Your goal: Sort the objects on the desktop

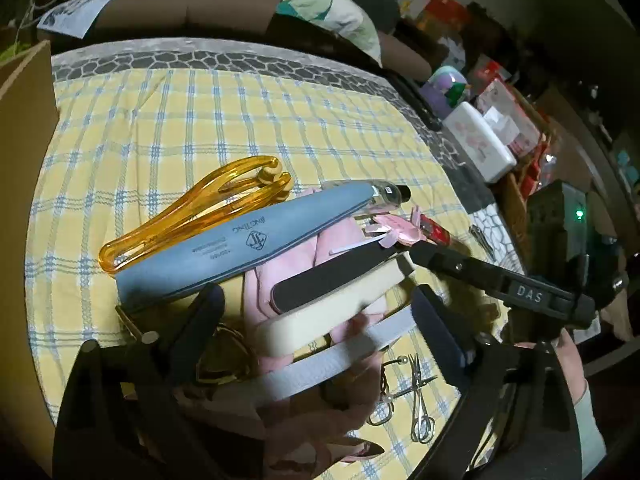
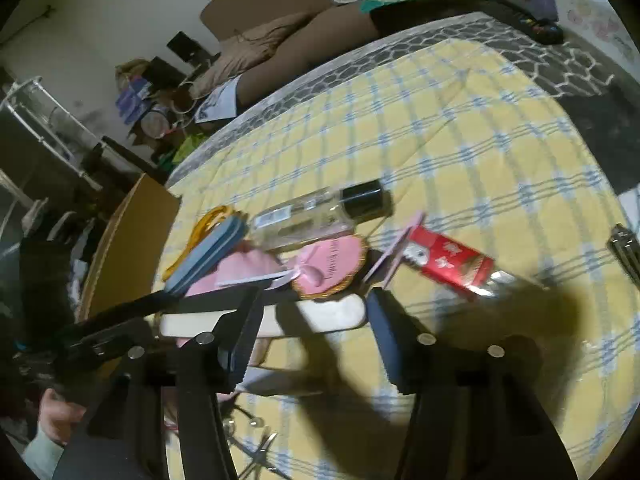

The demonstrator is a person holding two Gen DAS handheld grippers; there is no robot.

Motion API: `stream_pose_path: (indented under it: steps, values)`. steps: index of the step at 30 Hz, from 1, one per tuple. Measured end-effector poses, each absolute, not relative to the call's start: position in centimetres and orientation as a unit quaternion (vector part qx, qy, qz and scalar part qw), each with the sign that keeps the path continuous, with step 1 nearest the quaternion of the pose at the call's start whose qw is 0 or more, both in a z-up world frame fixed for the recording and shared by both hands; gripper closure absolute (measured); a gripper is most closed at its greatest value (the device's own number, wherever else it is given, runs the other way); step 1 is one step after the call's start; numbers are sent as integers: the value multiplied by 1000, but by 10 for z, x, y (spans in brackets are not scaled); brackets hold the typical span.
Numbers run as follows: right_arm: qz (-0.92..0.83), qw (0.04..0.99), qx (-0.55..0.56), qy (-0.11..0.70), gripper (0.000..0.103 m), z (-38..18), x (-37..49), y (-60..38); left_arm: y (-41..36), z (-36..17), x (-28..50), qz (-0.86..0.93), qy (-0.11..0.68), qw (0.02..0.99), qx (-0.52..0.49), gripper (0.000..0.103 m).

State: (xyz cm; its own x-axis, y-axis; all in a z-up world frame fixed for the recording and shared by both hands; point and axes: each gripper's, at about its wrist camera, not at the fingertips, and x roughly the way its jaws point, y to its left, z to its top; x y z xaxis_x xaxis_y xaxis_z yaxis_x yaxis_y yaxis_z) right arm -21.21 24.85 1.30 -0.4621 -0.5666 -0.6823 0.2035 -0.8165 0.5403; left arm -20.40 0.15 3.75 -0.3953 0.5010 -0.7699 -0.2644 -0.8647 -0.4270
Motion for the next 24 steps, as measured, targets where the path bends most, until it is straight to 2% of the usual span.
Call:
stream_pose_path:
  steps: [3,14,17,18,19,24]
  values:
    - [-828,236,470,-193,50,11,-210,244,3,36,-203,822,-126,236,-502,27]
    - [-822,226,486,-190,53,12,-198,246,-29,54,-185,827,-156,212,-497,25]
    - [-822,226,487,-191,53,11,-198,247,-42,47,-183,817,-173,218,-506,27]
    - [-821,227,487,-191,53,11,-198,248,-43,45,-183,814,-176,221,-508,32]
    - [-821,227,488,-191,53,11,-198,248,-42,42,-184,813,-176,222,-510,42]
    - [-820,224,489,-195,53,10,-196,249,-35,40,-189,814,-176,217,-510,50]
